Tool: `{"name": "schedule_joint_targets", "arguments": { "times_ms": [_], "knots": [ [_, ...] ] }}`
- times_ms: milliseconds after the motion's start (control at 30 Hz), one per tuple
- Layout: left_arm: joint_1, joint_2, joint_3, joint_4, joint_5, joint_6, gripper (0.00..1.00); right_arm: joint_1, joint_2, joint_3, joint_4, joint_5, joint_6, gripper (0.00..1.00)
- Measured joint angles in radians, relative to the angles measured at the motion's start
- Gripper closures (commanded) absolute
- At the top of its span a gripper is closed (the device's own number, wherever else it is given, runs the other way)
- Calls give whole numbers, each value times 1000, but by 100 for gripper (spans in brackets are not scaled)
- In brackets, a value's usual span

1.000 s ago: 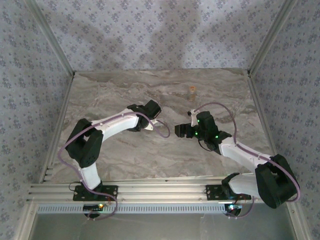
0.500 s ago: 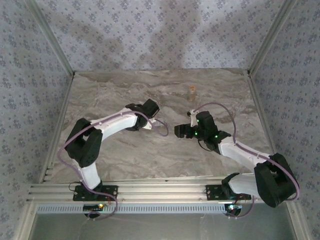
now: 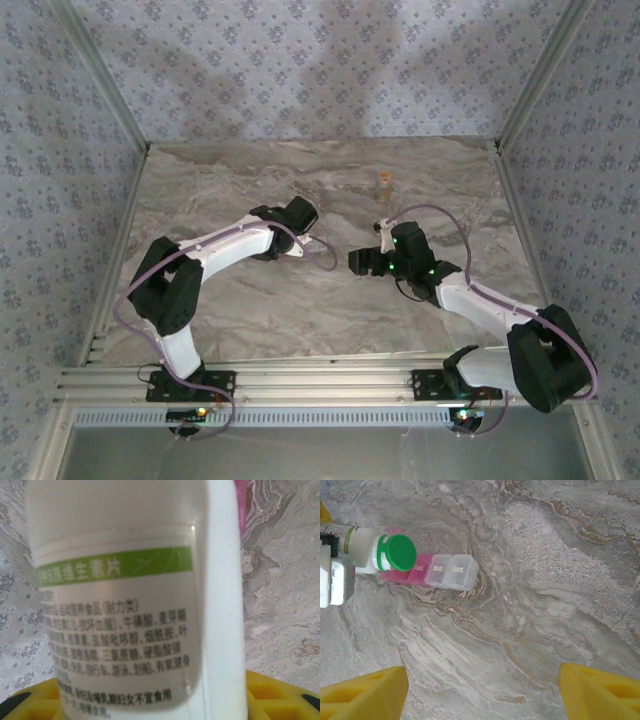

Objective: Sort the pills into containers

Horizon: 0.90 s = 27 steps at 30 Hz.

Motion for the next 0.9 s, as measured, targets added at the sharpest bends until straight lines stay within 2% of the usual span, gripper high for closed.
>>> {"name": "schedule_joint_targets", "arguments": {
  "times_ms": [367,900],
  "knots": [
    [11,-11,-32,7,-5,26,100,0,23,10,-4,-9,0,20],
    [-5,-11,-49,49,-118,201,100,0,24,22,-9,-20,3,19]
  ]
}}
